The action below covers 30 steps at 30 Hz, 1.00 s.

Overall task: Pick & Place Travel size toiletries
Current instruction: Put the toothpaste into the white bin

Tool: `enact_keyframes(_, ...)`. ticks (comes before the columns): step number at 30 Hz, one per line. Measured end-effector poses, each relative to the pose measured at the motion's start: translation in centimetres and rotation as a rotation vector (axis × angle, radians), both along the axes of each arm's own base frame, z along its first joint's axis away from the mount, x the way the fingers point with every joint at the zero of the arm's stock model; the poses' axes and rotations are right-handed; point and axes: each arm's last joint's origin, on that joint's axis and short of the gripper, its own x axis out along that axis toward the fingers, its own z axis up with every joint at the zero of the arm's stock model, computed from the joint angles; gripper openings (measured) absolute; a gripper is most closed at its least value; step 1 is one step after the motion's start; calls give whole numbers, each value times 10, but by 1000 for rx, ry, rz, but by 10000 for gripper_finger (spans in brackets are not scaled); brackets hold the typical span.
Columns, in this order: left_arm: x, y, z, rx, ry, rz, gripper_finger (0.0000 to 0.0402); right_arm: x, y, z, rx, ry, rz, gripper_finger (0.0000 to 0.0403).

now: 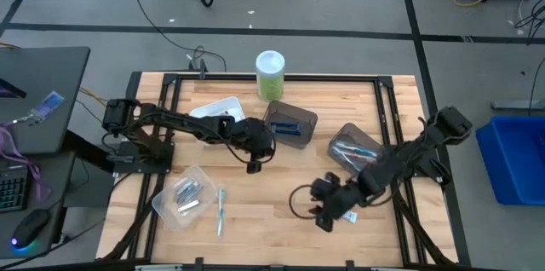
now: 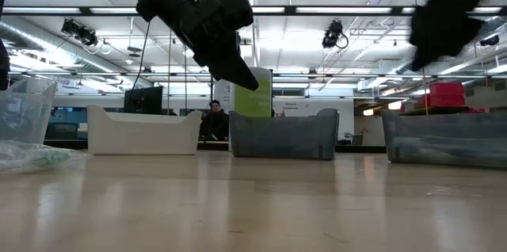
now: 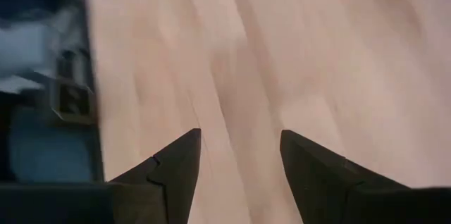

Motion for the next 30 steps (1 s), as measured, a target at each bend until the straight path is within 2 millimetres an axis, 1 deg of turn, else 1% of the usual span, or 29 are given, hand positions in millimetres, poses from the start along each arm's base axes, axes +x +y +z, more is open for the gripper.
enact_keyframes(3, 0, -1, 0, -3, 1, -2, 50, -18, 11, -12, 4, 115, -41, 201)
enact_keyframes(6, 0, -3, 0, -7, 0, -2, 50, -34, 22, -25, -50, 205, -12, 192)
enact_keyframes(9, 0, -5, 0, -18, 2, 1, 50, -48, 27, -38, -90, 277, -11, 183)
enact_keyframes(11, 0, -6, 0, -20, 1, -1, 50, -54, 27, -47, -96, 314, -37, 181)
enact_keyframes(16, 0, -7, 0, -38, -2, 10, 50, -62, 25, -66, -56, 429, -43, 183)
enact_keyframes(19, 1, -7, 1, -43, -5, 15, 50, -65, 22, -76, -66, 443, -47, 192)
enact_keyframes(23, 1, -7, 1, -49, -4, 20, 50, -68, 19, -81, -79, 442, -30, 207)
enact_keyframes(26, 1, -7, 1, -58, -5, 27, 50, -70, 18, -83, -117, 441, 35, 214)
enact_keyframes(28, 1, -7, 1, -59, -6, 28, 50, -71, 18, -85, -136, 436, 74, 210)
enact_keyframes(30, 1, -7, 1, -61, -5, 30, 50, -71, 17, -86, -154, 432, 110, 195)
